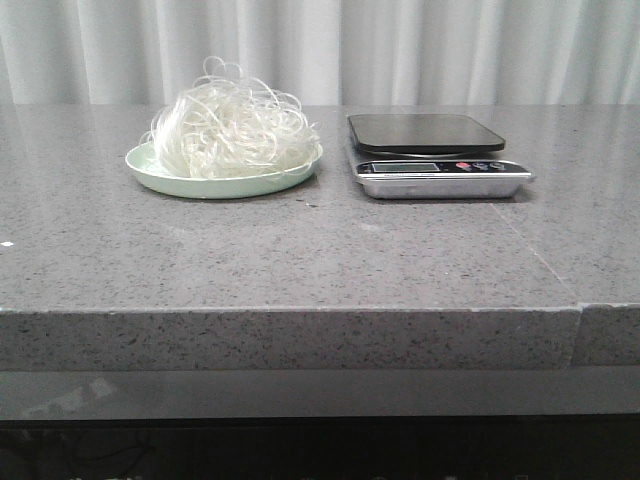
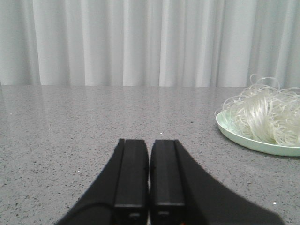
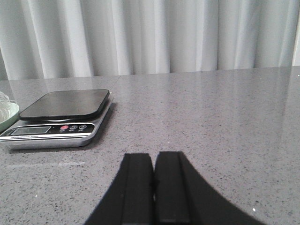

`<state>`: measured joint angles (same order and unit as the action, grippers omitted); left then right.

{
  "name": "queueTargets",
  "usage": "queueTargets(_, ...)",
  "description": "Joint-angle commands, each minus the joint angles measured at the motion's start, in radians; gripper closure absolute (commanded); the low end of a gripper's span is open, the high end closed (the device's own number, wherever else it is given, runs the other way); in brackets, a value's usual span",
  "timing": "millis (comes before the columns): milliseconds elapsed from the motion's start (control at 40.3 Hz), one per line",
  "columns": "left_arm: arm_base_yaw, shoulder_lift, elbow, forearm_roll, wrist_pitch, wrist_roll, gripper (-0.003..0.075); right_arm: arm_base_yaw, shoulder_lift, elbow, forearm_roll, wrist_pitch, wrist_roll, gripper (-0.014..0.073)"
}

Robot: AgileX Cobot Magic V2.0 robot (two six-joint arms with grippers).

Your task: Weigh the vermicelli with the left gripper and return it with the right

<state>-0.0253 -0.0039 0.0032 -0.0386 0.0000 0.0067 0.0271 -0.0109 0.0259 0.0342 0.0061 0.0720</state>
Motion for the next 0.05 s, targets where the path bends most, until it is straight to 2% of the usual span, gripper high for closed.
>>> queueTargets(0, -0.001, -0.023, 0.038, -0.007, -0.085, -0.007, 0.0565, -0.005, -0.016, -0.002, 0.000, -0.089, -0.001, 0.0436)
queueTargets(25, -0.001, -0.023, 0.038, -0.007, -0.085, -0.007, 0.0565, -0.005, -0.016, -0.002, 0.000, -0.089, -0.001, 0.0436)
